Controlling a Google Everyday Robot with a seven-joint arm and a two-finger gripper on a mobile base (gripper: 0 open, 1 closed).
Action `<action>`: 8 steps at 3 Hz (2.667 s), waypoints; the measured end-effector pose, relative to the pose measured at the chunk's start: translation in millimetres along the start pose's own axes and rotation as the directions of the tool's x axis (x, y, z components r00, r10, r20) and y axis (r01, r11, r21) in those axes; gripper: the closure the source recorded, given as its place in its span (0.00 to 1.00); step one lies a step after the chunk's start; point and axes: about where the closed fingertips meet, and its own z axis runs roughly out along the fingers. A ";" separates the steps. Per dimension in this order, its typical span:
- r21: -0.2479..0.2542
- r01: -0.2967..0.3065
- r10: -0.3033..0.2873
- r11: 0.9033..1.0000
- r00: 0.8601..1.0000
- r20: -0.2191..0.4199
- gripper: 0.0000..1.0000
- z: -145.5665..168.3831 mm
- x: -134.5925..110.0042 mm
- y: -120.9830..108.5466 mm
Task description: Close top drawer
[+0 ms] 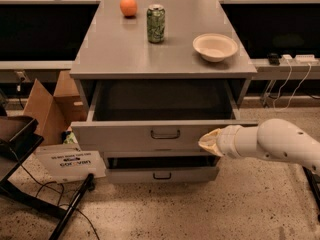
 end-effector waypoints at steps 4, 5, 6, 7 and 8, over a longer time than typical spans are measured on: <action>0.067 0.029 -0.035 0.997 0.996 0.077 1.00 54.2 -1.5 -71.5; 0.067 0.030 -0.035 0.997 0.996 0.077 0.84 54.3 -1.6 -71.4; 0.067 0.030 -0.035 0.997 0.996 0.077 0.61 54.3 -1.6 -71.4; 0.067 0.030 -0.035 0.997 0.996 0.077 0.37 54.4 -1.6 -71.4; 0.067 0.030 -0.035 0.997 0.996 0.077 0.14 54.4 -1.6 -71.4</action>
Offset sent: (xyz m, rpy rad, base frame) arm 0.1240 -0.0107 -0.0207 0.0448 -0.1488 -0.0297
